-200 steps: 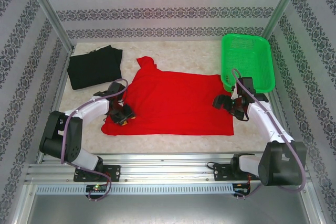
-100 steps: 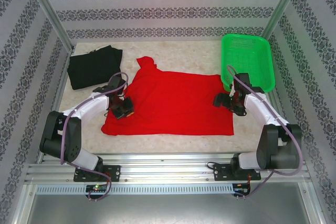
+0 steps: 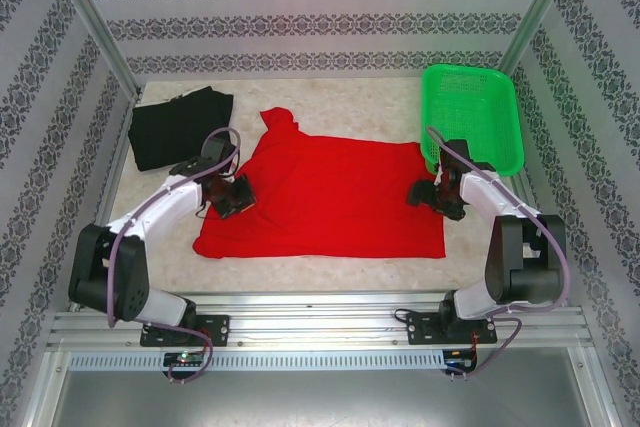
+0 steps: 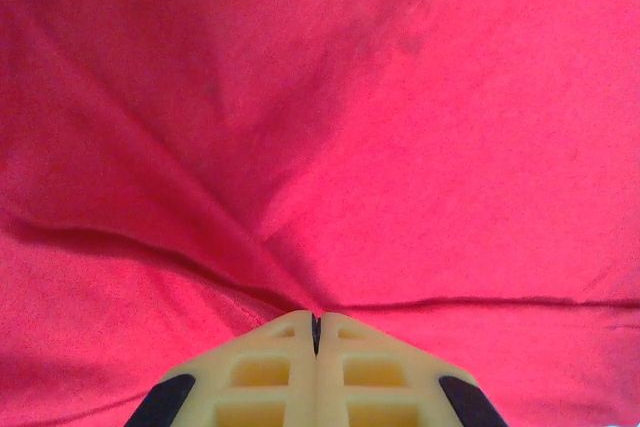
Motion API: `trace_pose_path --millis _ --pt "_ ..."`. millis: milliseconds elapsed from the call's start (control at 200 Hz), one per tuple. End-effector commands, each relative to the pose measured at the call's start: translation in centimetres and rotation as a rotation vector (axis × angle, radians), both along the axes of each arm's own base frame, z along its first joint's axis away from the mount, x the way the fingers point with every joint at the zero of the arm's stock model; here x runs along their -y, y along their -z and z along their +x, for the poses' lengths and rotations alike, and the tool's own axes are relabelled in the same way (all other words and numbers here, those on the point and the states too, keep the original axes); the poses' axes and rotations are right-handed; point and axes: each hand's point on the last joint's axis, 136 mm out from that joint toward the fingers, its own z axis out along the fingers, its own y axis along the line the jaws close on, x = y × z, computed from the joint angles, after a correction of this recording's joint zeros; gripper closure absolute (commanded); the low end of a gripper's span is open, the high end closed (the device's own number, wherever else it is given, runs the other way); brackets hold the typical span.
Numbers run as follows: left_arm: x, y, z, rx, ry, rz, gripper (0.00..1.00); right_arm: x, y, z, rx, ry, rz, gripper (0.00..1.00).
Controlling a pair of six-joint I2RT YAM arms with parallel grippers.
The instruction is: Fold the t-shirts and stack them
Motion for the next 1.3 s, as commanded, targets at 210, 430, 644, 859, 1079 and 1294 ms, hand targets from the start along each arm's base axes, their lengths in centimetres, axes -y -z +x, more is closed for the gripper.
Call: trace_pose_path --millis 210,430,644,859,1079,1294 --pt "1.0 -0.7 1.7 0.050 0.000 -0.013 1.00 0.7 0.9 0.3 -0.023 -0.001 -0.060 0.17" --pt "2.6 -2.9 4.5 0.116 0.066 -0.023 1.00 0.9 1.5 1.3 -0.021 0.030 -0.063 0.28" --pt "3.1 -3.9 5.8 0.145 0.079 -0.031 1.00 1.1 2.4 1.7 -0.039 0.049 -0.072 0.42" --pt "3.4 -5.3 6.8 0.177 0.087 -0.036 1.00 1.3 2.6 2.0 -0.044 0.067 -0.080 0.58" --pt "3.6 -5.8 7.0 0.185 0.096 -0.040 1.00 1.3 2.9 2.3 -0.041 0.079 -0.082 0.70" --pt "3.6 -5.4 6.8 0.178 0.101 -0.037 1.00 1.7 2.7 2.5 -0.013 0.101 -0.100 0.89"
